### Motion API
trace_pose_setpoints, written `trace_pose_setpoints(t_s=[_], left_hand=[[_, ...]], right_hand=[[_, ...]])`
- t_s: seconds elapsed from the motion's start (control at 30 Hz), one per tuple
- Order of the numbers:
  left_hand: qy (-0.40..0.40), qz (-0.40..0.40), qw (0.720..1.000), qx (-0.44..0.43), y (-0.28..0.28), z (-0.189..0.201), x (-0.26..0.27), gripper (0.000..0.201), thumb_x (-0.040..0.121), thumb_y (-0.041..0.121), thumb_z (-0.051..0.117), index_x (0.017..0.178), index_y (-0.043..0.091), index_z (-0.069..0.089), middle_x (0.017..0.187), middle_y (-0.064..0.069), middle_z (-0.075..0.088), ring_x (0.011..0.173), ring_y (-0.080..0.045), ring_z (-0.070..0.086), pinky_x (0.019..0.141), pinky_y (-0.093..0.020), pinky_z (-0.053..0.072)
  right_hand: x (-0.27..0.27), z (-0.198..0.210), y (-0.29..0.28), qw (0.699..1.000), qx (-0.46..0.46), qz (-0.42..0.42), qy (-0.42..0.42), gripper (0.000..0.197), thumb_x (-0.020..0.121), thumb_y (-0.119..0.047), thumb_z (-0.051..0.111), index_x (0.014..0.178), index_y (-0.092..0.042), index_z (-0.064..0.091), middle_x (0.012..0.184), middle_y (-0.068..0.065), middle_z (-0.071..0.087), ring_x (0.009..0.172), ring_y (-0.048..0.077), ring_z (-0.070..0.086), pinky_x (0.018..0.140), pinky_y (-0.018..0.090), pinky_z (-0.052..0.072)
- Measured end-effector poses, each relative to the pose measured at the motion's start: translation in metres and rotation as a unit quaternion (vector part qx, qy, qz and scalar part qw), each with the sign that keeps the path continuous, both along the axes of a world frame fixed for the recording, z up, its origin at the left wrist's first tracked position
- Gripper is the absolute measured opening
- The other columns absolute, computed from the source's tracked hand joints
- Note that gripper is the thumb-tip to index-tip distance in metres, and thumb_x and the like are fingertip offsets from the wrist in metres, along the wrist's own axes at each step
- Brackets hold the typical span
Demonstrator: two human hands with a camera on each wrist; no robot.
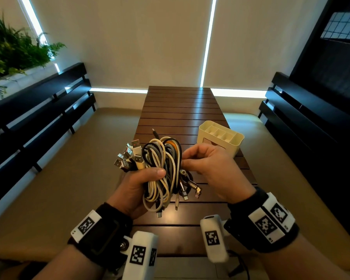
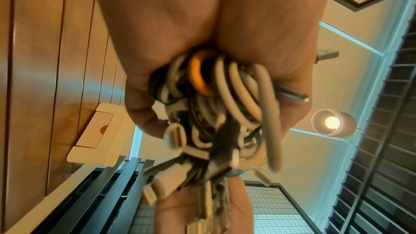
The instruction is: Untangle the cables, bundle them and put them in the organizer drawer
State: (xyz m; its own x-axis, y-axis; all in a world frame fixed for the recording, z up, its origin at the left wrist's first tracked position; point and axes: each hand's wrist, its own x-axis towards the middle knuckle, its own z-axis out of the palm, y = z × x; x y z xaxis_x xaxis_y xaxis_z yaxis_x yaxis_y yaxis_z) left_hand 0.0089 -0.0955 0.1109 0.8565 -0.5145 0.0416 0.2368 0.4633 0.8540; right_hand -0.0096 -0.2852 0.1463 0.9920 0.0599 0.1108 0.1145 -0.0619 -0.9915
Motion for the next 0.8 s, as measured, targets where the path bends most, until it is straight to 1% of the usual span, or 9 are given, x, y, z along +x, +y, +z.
trace_pose_setpoints(t_s=[0.13, 0.2, 0.3, 0.4, 0.47, 0.53, 0.67, 0.73, 0.8], left_hand=[[-0.010, 0.003, 1.000, -0.001, -0.0026, 0.0023, -0.0011, 0.081, 0.069, 0.027, 0.083, 0.134, -0.009, 0.052, 0.128, -0.033, 0.059, 0.113, -0.041, 0.062, 0.088, -0.046, 0.056], [-0.016, 0.000, 1.000, 0.004, -0.0033, 0.0023, -0.0012, 0.067, 0.072, 0.021, 0.078, 0.129, -0.005, 0.057, 0.123, -0.028, 0.064, 0.111, -0.038, 0.064, 0.087, -0.044, 0.056], [-0.021, 0.012, 1.000, 0.014, -0.0031, 0.0007, -0.0034, 0.047, 0.069, 0.017, 0.070, 0.115, 0.006, 0.071, 0.109, -0.020, 0.072, 0.098, -0.031, 0.071, 0.076, -0.039, 0.059], [-0.020, 0.020, 1.000, 0.011, -0.0032, 0.0015, -0.0044, 0.064, 0.065, 0.022, 0.082, 0.123, 0.001, 0.065, 0.119, -0.028, 0.066, 0.107, -0.040, 0.066, 0.085, -0.052, 0.056], [-0.010, 0.025, 1.000, 0.014, -0.0048, 0.0040, -0.0053, 0.082, 0.063, 0.029, 0.088, 0.130, -0.004, 0.057, 0.129, -0.035, 0.058, 0.118, -0.049, 0.057, 0.096, -0.064, 0.048], [-0.008, 0.030, 0.999, 0.019, -0.0055, 0.0037, -0.0060, 0.088, 0.061, 0.030, 0.090, 0.132, -0.007, 0.053, 0.130, -0.039, 0.054, 0.122, -0.055, 0.053, 0.100, -0.070, 0.042], [-0.007, 0.037, 0.999, 0.018, -0.0085, 0.0034, -0.0075, 0.079, 0.056, 0.032, 0.093, 0.122, -0.001, 0.065, 0.122, -0.035, 0.061, 0.111, -0.049, 0.061, 0.094, -0.063, 0.049], [-0.010, 0.039, 0.999, 0.019, -0.0089, 0.0031, -0.0077, 0.083, 0.058, 0.032, 0.092, 0.126, -0.003, 0.060, 0.127, -0.036, 0.058, 0.118, -0.054, 0.056, 0.099, -0.068, 0.045], [-0.017, 0.042, 0.999, 0.024, -0.0082, 0.0017, -0.0075, 0.091, 0.060, 0.032, 0.091, 0.133, -0.007, 0.052, 0.132, -0.038, 0.054, 0.123, -0.054, 0.051, 0.102, -0.069, 0.041]], right_hand=[[-0.0010, -0.0010, 0.0026, 0.998, -0.064, -0.016, 0.001, 0.009, 0.085, -0.010, 0.074, 0.091, -0.014, 0.069, 0.085, 0.002, 0.075, 0.080, 0.013, 0.073, 0.072, 0.023, 0.057], [-0.0013, -0.0007, 0.0028, 0.998, -0.058, -0.026, 0.013, 0.015, 0.085, -0.009, 0.074, 0.096, -0.012, 0.065, 0.082, -0.001, 0.075, 0.076, 0.012, 0.073, 0.069, 0.023, 0.057], [-0.0015, -0.0007, 0.0030, 0.998, -0.026, -0.038, 0.035, 0.025, 0.084, -0.005, 0.075, 0.100, -0.008, 0.057, 0.069, -0.007, 0.072, 0.067, 0.010, 0.070, 0.063, 0.024, 0.057], [-0.0030, -0.0008, 0.0035, 0.997, -0.045, -0.038, 0.047, 0.024, 0.085, -0.007, 0.074, 0.102, -0.005, 0.057, 0.065, -0.009, 0.070, 0.064, 0.007, 0.069, 0.061, 0.022, 0.057], [-0.0035, 0.0002, 0.0036, 0.996, -0.064, -0.035, 0.058, 0.021, 0.087, -0.008, 0.072, 0.102, -0.003, 0.059, 0.064, -0.011, 0.069, 0.060, 0.002, 0.068, 0.056, 0.014, 0.052], [-0.0023, 0.0019, 0.0041, 0.994, -0.072, -0.034, 0.069, 0.019, 0.088, -0.007, 0.071, 0.101, -0.002, 0.059, 0.062, -0.010, 0.068, 0.056, -0.001, 0.066, 0.051, 0.011, 0.049], [0.0021, 0.0046, 0.0048, 0.986, -0.138, -0.060, 0.069, 0.016, 0.087, -0.014, 0.073, 0.090, -0.010, 0.058, 0.071, -0.005, 0.067, 0.054, -0.003, 0.063, 0.049, 0.010, 0.045], [0.0047, 0.0045, 0.0041, 0.968, -0.228, -0.087, 0.066, 0.024, 0.086, -0.024, 0.075, 0.082, -0.017, 0.052, 0.071, -0.007, 0.059, 0.053, 0.001, 0.057, 0.047, 0.013, 0.041], [0.0056, 0.0033, 0.0035, 0.948, -0.291, -0.103, 0.079, 0.037, 0.084, -0.036, 0.077, 0.077, -0.022, 0.043, 0.073, -0.006, 0.049, 0.058, 0.007, 0.043, 0.053, 0.020, 0.036]])
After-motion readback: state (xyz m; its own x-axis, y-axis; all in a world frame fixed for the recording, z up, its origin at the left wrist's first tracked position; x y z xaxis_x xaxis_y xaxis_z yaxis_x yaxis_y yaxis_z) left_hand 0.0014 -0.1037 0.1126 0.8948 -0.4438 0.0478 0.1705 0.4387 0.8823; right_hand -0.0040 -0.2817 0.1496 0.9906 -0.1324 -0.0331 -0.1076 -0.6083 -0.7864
